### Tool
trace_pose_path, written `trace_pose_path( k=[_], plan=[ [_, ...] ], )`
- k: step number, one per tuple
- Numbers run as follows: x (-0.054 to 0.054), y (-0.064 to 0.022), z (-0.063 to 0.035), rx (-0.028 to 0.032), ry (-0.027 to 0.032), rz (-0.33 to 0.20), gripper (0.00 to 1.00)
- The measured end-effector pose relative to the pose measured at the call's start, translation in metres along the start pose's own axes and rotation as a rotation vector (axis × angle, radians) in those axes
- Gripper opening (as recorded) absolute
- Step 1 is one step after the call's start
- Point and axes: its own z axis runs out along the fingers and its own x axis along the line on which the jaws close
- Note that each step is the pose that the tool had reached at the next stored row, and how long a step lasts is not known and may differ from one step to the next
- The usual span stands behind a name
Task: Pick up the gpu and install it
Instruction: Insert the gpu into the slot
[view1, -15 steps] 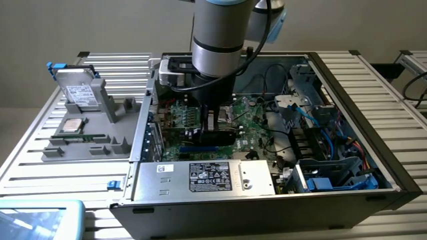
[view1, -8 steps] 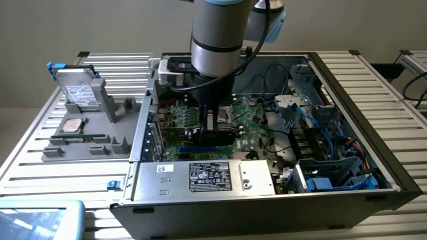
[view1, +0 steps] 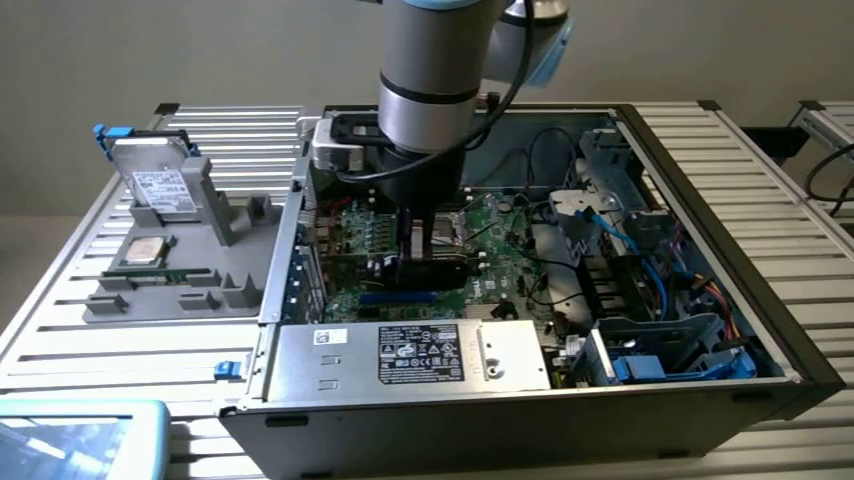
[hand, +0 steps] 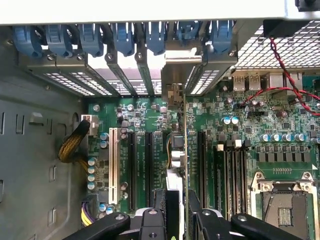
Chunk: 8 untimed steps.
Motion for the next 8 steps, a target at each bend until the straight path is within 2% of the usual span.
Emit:
trace_pose_path(
  k=[8],
  plan=[
    [-0.0036, 0.0017, 0.0018, 0.0001, 0.0002, 0.0, 0.28]
  ],
)
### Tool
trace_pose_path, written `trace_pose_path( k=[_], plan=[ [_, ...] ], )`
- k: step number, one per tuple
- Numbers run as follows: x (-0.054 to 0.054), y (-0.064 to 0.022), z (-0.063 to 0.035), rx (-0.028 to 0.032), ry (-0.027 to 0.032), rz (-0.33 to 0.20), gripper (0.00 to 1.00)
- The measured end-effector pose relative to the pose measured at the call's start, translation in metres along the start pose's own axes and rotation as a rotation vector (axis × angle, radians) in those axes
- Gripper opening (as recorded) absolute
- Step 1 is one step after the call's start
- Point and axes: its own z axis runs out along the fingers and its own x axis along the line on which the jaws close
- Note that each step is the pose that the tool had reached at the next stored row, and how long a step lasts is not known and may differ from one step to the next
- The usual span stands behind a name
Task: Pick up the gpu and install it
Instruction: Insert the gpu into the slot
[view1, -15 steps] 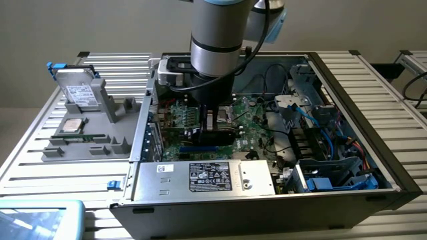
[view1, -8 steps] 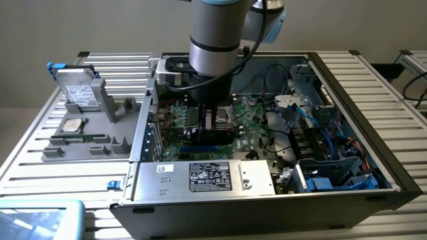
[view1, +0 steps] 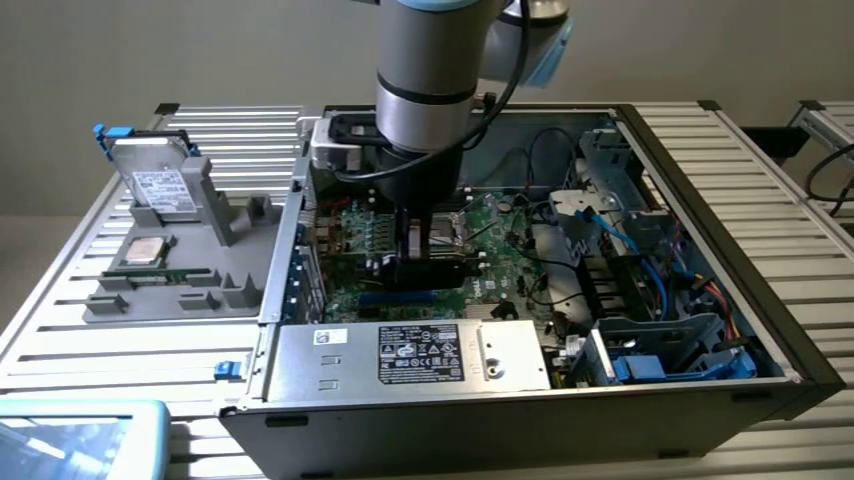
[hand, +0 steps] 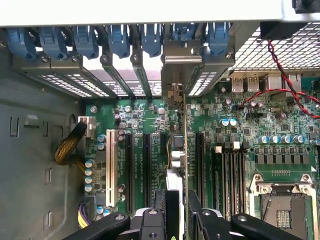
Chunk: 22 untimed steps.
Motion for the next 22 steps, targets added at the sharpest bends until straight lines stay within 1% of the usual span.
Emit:
trace_pose_path(
  k=[4, 10, 14, 22],
  plan=[
    [-0.001, 0.0008, 0.0014, -0.0001, 0.0002, 0.0, 0.28],
    [-0.002, 0.0018, 0.0072, -0.0002, 0.0002, 0.001, 0.28],
    [-0.005, 0.0026, 0.0085, -0.0002, 0.0001, 0.002, 0.28],
    [-0.006, 0.0052, 0.0115, -0.0002, 0.0002, 0.002, 0.28]
  ],
)
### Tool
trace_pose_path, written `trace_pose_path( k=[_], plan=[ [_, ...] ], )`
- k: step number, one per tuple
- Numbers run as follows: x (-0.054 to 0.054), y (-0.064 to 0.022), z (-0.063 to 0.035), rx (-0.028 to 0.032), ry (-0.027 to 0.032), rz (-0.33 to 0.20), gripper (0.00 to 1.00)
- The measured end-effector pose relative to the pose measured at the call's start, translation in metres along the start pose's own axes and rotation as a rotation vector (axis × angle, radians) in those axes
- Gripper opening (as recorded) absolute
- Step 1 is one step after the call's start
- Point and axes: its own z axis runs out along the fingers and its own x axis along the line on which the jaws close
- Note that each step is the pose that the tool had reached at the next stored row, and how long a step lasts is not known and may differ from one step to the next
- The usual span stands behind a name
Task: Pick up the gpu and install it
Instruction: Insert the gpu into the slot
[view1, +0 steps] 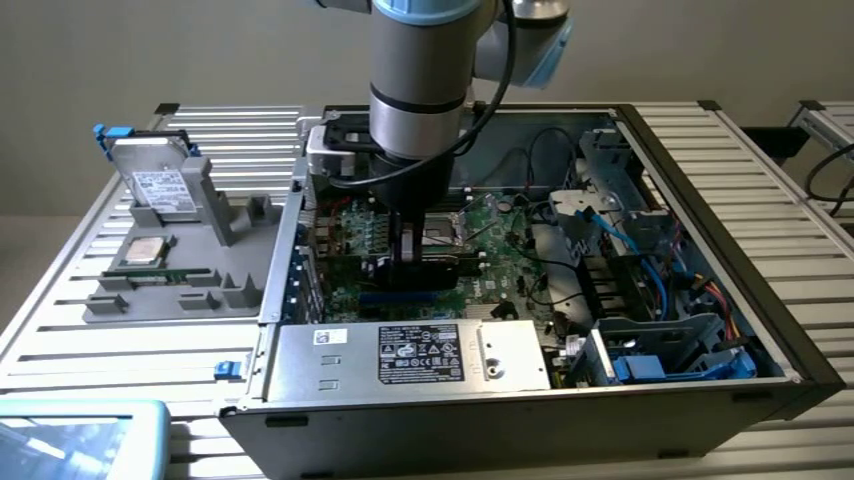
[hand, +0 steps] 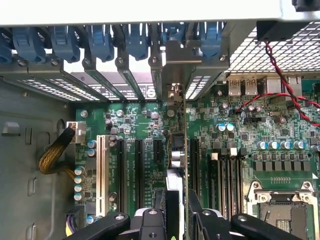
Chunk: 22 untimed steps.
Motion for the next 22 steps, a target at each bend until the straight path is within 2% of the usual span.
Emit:
trace_pose_path(
  k=[22],
  plan=[
    [-0.0001, 0.0006, 0.0044, 0.0, -0.0001, 0.0, 0.28]
  ],
)
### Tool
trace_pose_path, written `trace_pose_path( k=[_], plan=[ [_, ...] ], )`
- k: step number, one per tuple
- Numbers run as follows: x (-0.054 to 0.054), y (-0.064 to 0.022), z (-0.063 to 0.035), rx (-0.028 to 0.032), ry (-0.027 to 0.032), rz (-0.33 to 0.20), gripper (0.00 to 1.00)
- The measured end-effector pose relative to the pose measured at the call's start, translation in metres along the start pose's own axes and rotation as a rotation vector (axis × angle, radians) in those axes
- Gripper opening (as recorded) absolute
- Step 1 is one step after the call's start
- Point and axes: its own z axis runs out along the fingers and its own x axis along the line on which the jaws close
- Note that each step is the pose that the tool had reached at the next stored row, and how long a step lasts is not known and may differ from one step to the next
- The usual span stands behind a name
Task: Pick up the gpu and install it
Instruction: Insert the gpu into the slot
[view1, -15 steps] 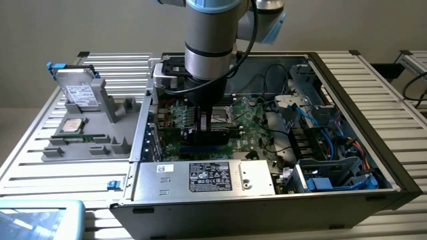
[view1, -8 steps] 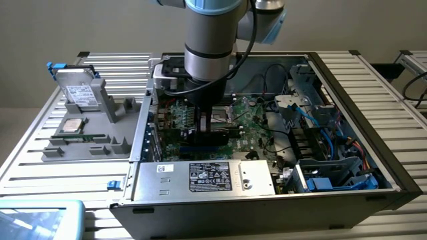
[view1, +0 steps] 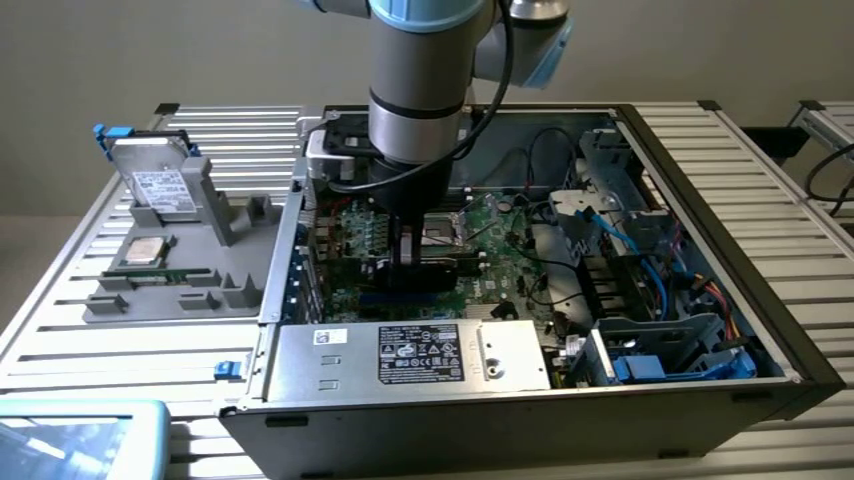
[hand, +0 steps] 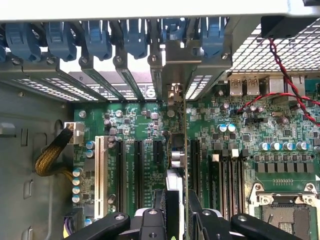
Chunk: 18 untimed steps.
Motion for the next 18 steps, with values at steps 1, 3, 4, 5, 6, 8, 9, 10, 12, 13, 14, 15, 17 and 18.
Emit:
trace_pose_path(
  k=[1, 3, 4, 5, 6, 8, 9, 10, 12, 13, 14, 15, 17, 18],
  plan=[
    [0.0, 0.0, 0.0001, 0.0, 0.0, 0.0, 0.28],
    [0.0, 0.0002, 0.0004, 0.0, -0.0001, 0.0, 0.28],
    [0.0, 0.0003, 0.0004, 0.0, -0.0001, 0.0, 0.28],
    [0.0, 0.0003, 0.0004, -0.0001, 0.0, 0.0, 0.28],
    [0.0, 0.0002, 0.0004, 0.0, -0.0001, 0.0, 0.28],
    [0.0, 0.0002, 0.0004, -0.0001, 0.0, 0.0, 0.28],
    [0.0, 0.0003, 0.0004, -0.0001, 0.0001, 0.0, 0.28],
    [0.0, 0.0003, 0.0005, -0.0001, 0.0002, 0.0, 0.28],
    [-0.0001, 0.0004, 0.0012, 0.0, -0.0002, 0.0, 0.28],
    [-0.0001, 0.0004, 0.0017, 0.0001, -0.0002, 0.0, 0.28],
    [-0.0001, 0.0005, 0.002, 0.0, -0.0001, 0.0, 0.28],
    [0.0, 0.0007, 0.0022, 0.0, 0.0001, 0.0, 0.28],
    [0.0, 0.001, 0.0023, -0.0001, 0.0002, 0.0, 0.28],
    [0.0, 0.0011, 0.0024, -0.0002, 0.0001, 0.0, 0.28]
  ],
)
